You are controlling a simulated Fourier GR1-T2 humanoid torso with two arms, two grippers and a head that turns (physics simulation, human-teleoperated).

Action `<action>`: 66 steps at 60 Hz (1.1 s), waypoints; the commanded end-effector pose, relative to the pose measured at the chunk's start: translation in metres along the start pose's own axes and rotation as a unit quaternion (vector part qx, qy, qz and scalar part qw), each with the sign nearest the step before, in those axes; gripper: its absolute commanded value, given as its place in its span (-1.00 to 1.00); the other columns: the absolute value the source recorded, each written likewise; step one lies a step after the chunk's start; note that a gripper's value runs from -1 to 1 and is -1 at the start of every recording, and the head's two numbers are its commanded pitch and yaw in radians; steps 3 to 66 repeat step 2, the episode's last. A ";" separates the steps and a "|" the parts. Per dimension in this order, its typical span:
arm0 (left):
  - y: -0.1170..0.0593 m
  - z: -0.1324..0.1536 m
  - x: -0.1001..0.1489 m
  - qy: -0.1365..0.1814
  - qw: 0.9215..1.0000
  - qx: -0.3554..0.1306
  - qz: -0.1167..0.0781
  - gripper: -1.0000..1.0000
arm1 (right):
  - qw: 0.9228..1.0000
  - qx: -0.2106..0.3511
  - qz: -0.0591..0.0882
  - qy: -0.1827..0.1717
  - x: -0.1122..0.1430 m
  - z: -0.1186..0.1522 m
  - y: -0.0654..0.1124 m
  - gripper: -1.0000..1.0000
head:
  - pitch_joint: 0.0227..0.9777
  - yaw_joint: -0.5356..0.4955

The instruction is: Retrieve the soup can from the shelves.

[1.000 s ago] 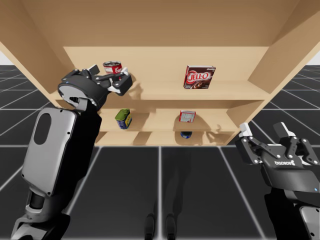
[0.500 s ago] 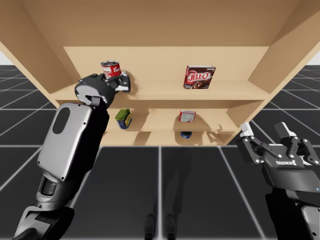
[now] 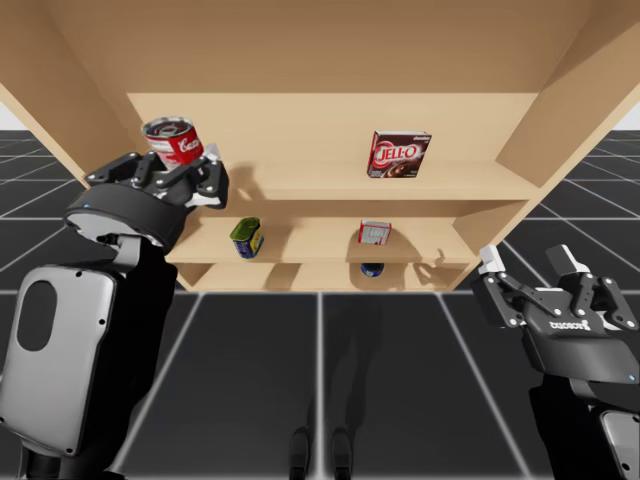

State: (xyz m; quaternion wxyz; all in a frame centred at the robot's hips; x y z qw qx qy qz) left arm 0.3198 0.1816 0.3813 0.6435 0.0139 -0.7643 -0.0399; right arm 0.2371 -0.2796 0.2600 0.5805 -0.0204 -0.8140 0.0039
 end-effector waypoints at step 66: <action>-0.005 0.045 0.019 -0.003 0.998 -0.063 -0.031 1.00 | 1.000 0.000 0.001 0.001 -0.001 0.000 0.001 -1.00 | -0.50 0.50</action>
